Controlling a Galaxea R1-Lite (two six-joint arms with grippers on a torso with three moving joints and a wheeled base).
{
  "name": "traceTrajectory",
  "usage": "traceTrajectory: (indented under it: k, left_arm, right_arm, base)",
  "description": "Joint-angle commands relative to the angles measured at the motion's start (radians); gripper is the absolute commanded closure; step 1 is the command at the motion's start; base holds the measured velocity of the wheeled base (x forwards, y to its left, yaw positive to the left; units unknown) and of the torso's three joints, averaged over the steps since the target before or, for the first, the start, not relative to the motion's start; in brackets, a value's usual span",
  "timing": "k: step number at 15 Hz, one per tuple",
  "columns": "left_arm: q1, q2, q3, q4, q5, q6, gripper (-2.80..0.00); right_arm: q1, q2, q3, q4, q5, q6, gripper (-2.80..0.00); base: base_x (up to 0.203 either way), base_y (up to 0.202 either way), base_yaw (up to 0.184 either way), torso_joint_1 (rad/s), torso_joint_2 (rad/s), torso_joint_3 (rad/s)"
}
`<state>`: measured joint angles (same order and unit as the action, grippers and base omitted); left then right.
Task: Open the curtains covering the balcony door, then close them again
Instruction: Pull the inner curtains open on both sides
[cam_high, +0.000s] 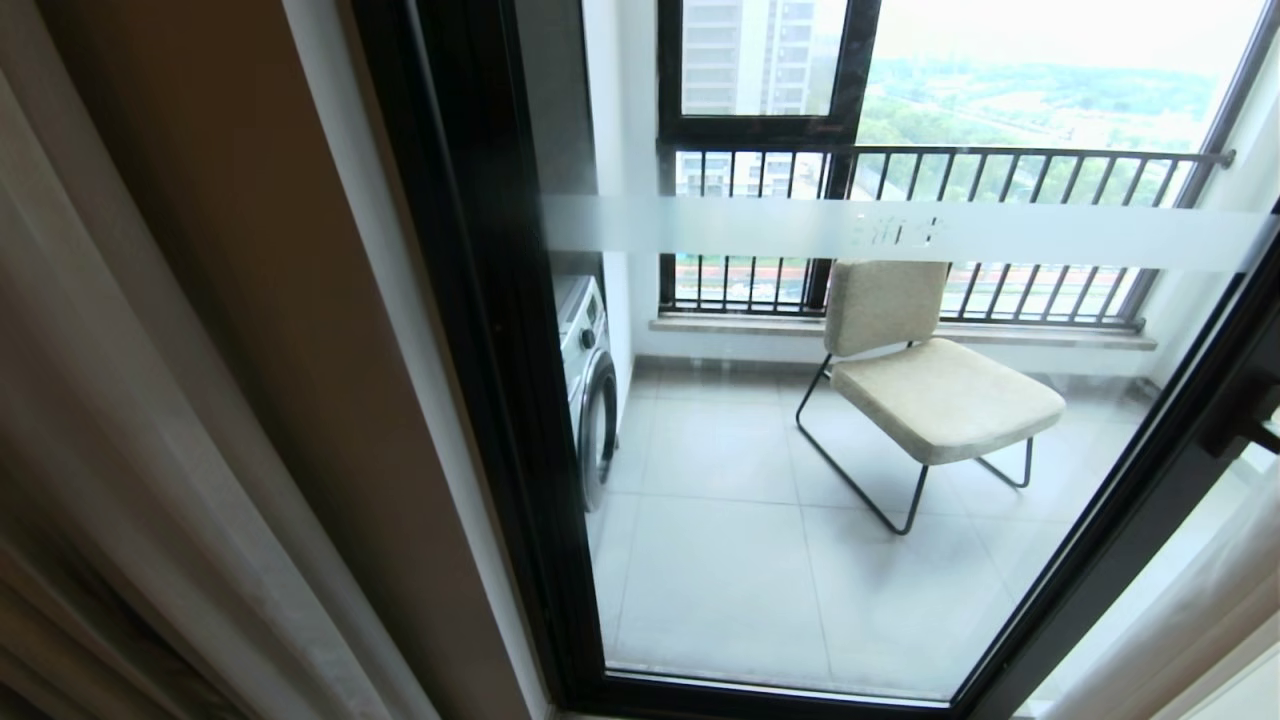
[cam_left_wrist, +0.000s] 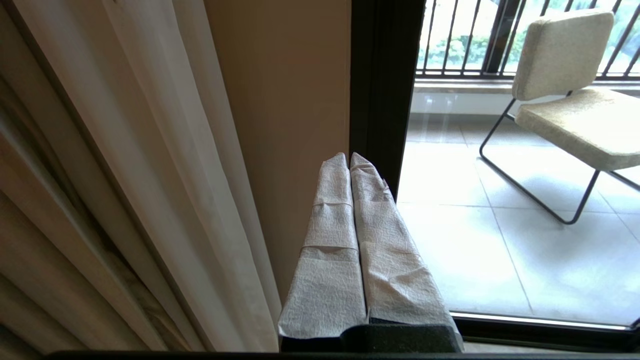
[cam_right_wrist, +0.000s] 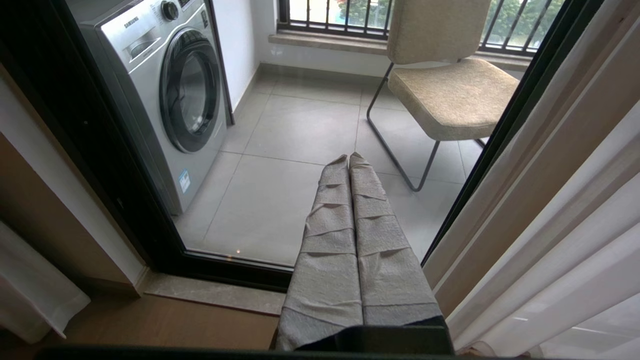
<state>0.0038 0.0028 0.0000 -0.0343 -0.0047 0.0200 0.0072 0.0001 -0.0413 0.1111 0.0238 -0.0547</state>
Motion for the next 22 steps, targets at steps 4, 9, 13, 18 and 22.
traceTrajectory:
  k: [4,9,13,18,22]
  left_arm:
    - [0.001,-0.003,0.000,-0.001,0.000,0.000,0.00]
    - [0.001,-0.003,0.000,-0.001,0.002,0.000,0.00]
    - [0.001,-0.003,0.000,-0.001,0.002,-0.001,0.00]
    - [0.001,-0.003,0.000,-0.001,0.002,-0.001,0.00]
    - [0.001,-0.003,0.000,-0.001,0.000,0.000,0.00]
  right_arm:
    - [0.000,0.000,0.000,0.001,0.001,-0.001,0.00]
    - [0.000,0.000,0.000,0.001,0.001,-0.001,0.00]
    - [0.000,0.000,0.000,0.001,0.001,-0.001,0.00]
    - [0.000,0.000,0.000,0.001,0.001,-0.001,0.00]
    - [0.000,0.000,0.000,-0.001,0.001,-0.001,0.00]
  base:
    - [0.000,0.000,0.000,0.000,0.00,0.000]
    - [0.000,0.000,0.000,0.000,0.00,0.000]
    - [0.000,0.000,0.000,0.000,0.00,0.000]
    - [0.000,0.000,0.000,0.000,0.00,0.000]
    - [0.000,0.000,0.000,0.000,0.00,0.000]
